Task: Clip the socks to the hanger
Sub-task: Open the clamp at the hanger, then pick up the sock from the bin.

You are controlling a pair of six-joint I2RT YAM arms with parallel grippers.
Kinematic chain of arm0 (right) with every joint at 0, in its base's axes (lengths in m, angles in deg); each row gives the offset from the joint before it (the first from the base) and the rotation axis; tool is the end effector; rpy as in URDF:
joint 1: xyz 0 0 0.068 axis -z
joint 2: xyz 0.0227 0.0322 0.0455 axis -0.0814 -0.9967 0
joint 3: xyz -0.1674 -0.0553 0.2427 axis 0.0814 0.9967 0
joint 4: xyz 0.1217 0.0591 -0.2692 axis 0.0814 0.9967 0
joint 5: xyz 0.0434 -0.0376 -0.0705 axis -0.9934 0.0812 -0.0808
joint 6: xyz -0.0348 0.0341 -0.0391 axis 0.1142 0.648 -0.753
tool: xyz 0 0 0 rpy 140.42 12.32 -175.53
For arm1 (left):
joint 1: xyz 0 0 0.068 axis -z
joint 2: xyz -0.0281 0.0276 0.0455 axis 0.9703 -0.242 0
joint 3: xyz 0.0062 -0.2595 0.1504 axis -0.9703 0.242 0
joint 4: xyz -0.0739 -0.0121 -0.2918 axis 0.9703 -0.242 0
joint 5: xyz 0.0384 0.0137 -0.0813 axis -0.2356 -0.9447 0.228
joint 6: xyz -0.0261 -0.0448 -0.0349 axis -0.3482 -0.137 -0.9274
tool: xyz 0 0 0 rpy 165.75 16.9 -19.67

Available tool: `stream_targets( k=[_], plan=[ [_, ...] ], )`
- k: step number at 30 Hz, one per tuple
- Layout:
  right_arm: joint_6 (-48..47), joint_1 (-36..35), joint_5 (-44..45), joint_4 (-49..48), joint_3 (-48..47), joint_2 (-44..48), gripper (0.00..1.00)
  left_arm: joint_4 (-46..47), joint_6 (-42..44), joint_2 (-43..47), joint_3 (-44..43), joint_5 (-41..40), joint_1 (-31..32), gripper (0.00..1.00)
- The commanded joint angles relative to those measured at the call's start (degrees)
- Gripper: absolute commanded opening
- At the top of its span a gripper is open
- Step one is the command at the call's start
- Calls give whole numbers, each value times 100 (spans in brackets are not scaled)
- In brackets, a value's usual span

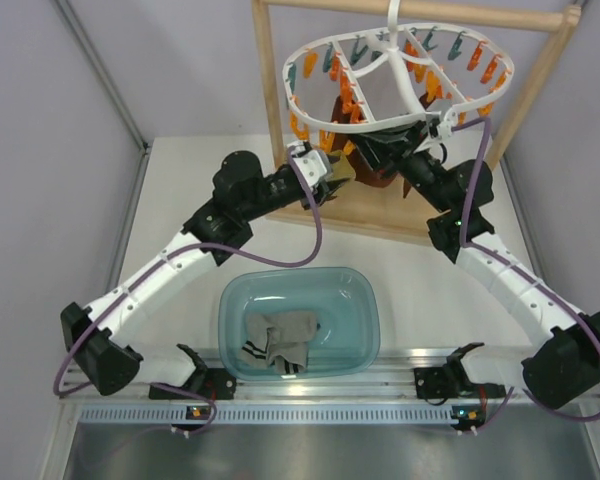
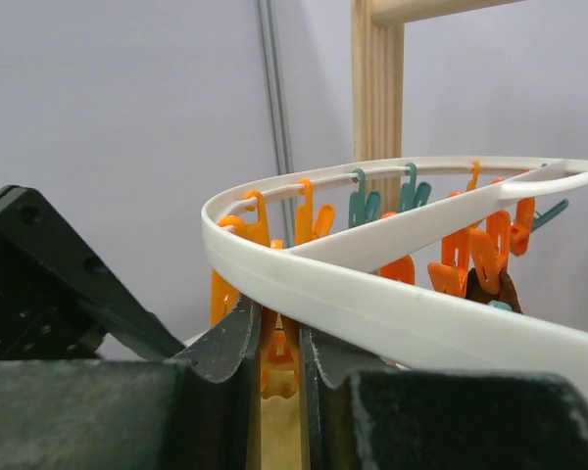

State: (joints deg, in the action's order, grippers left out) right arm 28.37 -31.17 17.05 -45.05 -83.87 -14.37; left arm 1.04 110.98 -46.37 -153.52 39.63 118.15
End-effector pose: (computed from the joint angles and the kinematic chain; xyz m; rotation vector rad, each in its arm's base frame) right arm 0.2764 0.1594 0.4610 -0.4833 1.0453 0.8901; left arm 0.2560 -0.2557 0.4665 1.0567 1.0857 -0.5593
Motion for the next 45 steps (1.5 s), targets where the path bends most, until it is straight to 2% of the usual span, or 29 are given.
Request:
stream_targets(
  k=[1,3,4,5,7,8,10,11,13,16,19,20,22,23,24,25,26,28,31,32,35,41,45],
  plan=[
    [168,-136,-21,39,-319,115,0,-947,-653,791,79,316,39,52],
    [203,-136,32,145,-337,124,0,-1608,-778,968,79,666,39,61],
    [229,-136,111,215,-346,150,0,-2377,-761,1099,44,850,21,61],
    [238,-136,155,416,-354,150,0,-2759,-665,1153,53,1278,13,62],
    [247,-136,321,663,-425,159,0,-3514,-567,1276,122,1615,12,68],
    [247,-136,357,847,-477,159,0,-4162,-454,1285,158,1721,12,68],
    [204,-136,410,954,-486,168,0,-4676,-383,1398,463,1644,4,67],
    [203,-145,419,972,-478,168,0,-5044,-78,1486,614,1591,4,66],
    [203,-136,410,1024,-469,168,0,-5161,65,1680,1139,1224,4,66],
    [203,-136,367,1103,-513,159,0,-5749,758,1970,1624,1107,4,64],
    [151,-145,340,1174,-539,133,0,-6793,2311,2172,1845,1395,4,64],
    [142,-136,340,1191,-565,107,0,-7066,3308,2225,1872,1458,12,64],
    [115,-136,331,1227,-583,89,0,-7788,4192,2243,1933,1520,4,64],
    [107,-136,314,1244,-600,54,0,-8199,4927,2182,1925,1494,4,64],
    [107,-136,314,1270,-618,45,0,-8203,5274,2129,1907,1485,4,64],
    [80,-127,305,1279,-636,36,0,-8603,5591,2042,1890,1459,4,64],
    [71,-136,314,1314,-653,28,0,-8781,6194,1937,1837,1424,12,64],
    [2,-136,305,1367,-671,10,0,-9124,6647,1569,1644,1423,30,64],
    [-69,-136,288,1438,-671,-8,0,-9178,6780,1303,1433,1275,459,64],
    [-78,-145,279,1455,-671,-8,0,-9126,6772,1155,1415,1143,922,64],
    [-122,-136,278,1517,-688,-25,0,-9011,6526,882,1441,598,1688,62],
    [-113,-127,252,1508,-689,-52,0,-9108,6140,284,1459,-43,2402,57],
    [-96,-136,252,1482,-662,-78,0,-9047,5989,-225,1599,-597,2509,54]
  ],
)
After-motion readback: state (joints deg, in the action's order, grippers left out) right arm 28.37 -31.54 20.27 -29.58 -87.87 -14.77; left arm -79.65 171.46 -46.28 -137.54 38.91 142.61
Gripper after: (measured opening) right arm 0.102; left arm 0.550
